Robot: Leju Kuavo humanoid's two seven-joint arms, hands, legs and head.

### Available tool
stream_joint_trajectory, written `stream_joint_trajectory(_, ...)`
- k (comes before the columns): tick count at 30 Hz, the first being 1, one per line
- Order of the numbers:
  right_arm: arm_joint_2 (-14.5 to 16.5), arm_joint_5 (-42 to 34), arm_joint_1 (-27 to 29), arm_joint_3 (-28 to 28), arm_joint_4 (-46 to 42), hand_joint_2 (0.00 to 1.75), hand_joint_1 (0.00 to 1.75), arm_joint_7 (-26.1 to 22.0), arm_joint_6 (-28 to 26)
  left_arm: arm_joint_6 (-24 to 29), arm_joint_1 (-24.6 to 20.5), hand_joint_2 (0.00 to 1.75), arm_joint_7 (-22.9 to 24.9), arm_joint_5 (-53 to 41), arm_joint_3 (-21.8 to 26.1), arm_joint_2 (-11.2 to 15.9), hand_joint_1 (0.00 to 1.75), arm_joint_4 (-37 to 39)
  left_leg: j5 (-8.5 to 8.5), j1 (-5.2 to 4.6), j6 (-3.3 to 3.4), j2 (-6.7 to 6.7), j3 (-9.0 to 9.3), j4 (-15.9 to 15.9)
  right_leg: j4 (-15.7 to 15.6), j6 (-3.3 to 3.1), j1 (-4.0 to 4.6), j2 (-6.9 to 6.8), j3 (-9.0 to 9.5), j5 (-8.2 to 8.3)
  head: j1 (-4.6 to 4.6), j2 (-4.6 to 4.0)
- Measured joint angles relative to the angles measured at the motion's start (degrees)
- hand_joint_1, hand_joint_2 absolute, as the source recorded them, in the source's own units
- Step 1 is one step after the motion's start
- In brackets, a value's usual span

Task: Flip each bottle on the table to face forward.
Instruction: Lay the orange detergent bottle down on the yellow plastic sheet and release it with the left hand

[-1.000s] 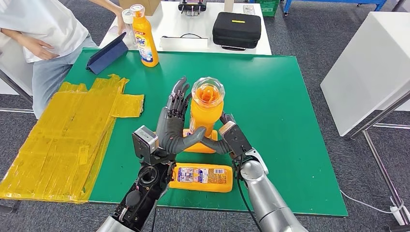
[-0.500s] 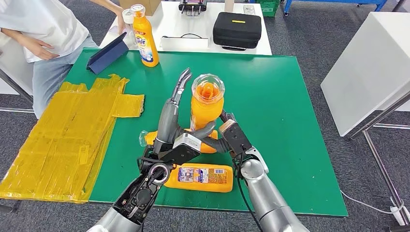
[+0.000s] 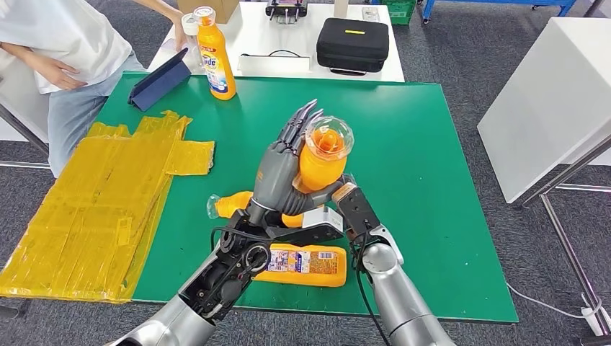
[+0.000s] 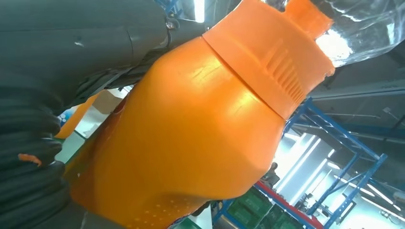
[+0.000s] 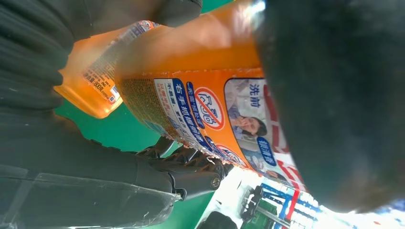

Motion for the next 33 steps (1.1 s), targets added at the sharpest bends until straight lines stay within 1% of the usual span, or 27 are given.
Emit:
stream_joint_trajectory(15,-0.2,0.0,0.5,-0.4,-0.6,1.75,1.75,0.3,0.0,-0.1,-0.6,1.75,0.2,-0.5,-0.8,0.0,0.00,1.1,0.00,0.00,0.00,0.00,0.00,0.0,0.0,0.00,0.00,0.00,0.00,0.00,0.00,0.00)
stream_joint_trajectory(17,-0.2,0.1,0.8,-0.4,-0.8,1.75,1.75,0.6,0.0,-1.4,-0.6,1.75,-0.2,0.2,-0.8,0.0,0.00,1.1,0.00,0.00,0.00,0.00,0.00,0.0,0.0,0.00,0.00,0.00,0.00,0.00,0.00,0.00)
stream_joint_trajectory(18,-0.2,0.2,0.9,-0.4,-1.0,1.75,1.75,0.7,-0.1,-2.9,-0.6,1.75,-0.8,1.3,-0.8,-0.1,0.00,1.1,0.00,0.00,0.00,-0.01,0.00,0.0,0.0,0.00,0.00,0.00,0.00,0.00,0.00,0.00)
stream_joint_trajectory(22,-0.3,0.6,1.6,-0.5,-1.6,1.75,1.75,1.1,-0.5,-14.4,-0.6,1.75,-5.4,11.0,-0.5,-0.4,1.73,1.1,0.00,0.00,0.00,-0.01,0.00,0.0,0.0,0.00,0.00,0.00,0.01,0.00,0.00,-0.01)
stream_joint_trajectory(24,-0.4,0.7,2.0,-0.5,-2.0,1.75,1.75,1.1,-0.8,-19.1,-0.7,1.75,-6.8,15.2,-0.2,-0.5,1.75,1.4,0.00,0.00,0.00,0.00,0.00,0.0,0.0,0.00,0.00,0.00,0.00,0.00,0.00,-0.01)
stream_joint_trajectory(26,-0.5,0.8,2.2,-0.5,-2.4,1.75,1.75,1.0,-0.9,-22.0,-0.8,1.75,-7.7,17.9,0.1,-0.5,1.75,1.7,0.00,0.00,0.00,0.00,0.00,0.0,0.0,0.00,0.00,0.00,0.00,0.00,-0.01,0.00)
stream_joint_trajectory(28,-0.6,0.8,2.3,-0.5,-2.6,1.75,1.75,1.0,-1.1,-23.3,-0.9,1.75,-8.1,19.3,0.4,-0.5,1.75,1.9,0.00,0.00,0.00,-0.01,0.00,0.0,0.0,0.00,0.00,0.00,0.01,0.00,-0.01,0.00)
stream_joint_trajectory(33,-0.7,0.9,2.6,-0.5,-2.8,1.75,1.75,1.0,-1.5,-23.9,-0.9,1.75,-8.5,20.7,0.8,-0.5,1.75,2.4,0.00,0.00,0.00,0.00,0.00,0.0,0.0,0.00,0.00,0.00,0.00,0.00,0.00,0.00)
